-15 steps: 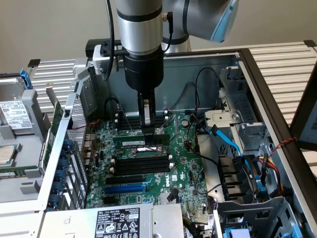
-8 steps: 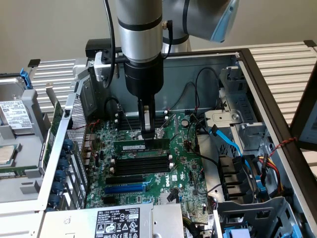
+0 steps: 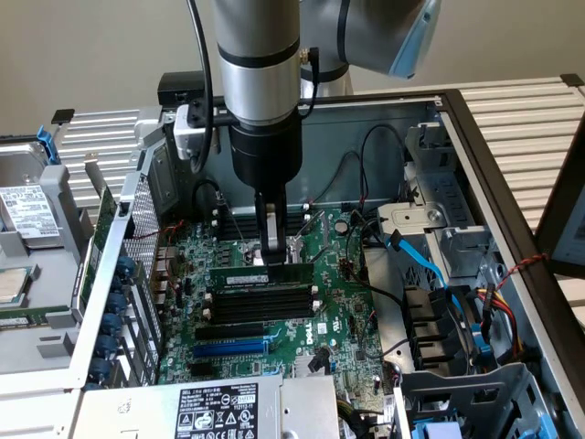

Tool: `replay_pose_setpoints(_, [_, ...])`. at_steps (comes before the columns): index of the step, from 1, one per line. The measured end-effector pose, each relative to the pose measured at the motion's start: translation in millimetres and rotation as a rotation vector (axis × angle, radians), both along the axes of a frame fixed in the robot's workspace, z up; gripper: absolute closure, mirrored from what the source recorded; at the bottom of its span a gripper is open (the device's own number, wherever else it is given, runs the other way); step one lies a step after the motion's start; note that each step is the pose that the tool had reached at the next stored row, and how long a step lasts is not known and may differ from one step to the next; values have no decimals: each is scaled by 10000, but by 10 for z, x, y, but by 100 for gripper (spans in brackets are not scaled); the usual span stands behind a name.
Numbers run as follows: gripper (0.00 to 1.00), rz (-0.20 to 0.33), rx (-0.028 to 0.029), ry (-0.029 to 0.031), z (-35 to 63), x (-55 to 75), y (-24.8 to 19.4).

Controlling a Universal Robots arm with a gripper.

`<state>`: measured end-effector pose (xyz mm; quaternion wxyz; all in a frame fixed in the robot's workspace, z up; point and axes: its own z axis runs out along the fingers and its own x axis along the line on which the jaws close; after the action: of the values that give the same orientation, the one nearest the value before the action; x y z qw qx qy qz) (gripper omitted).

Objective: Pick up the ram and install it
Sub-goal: 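Insert the ram into the slot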

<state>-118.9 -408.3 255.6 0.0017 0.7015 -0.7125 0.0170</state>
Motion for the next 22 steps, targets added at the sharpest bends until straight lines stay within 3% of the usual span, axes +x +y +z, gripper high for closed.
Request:
replay_pose_setpoints(9, [87,2,-172,1,-44,1,0])
replay_pose_setpoints(16, [87,2,-93,-1,-74,-2,-13])
replay_pose_setpoints(22, [87,2,-87,0,-94,-9,-26])
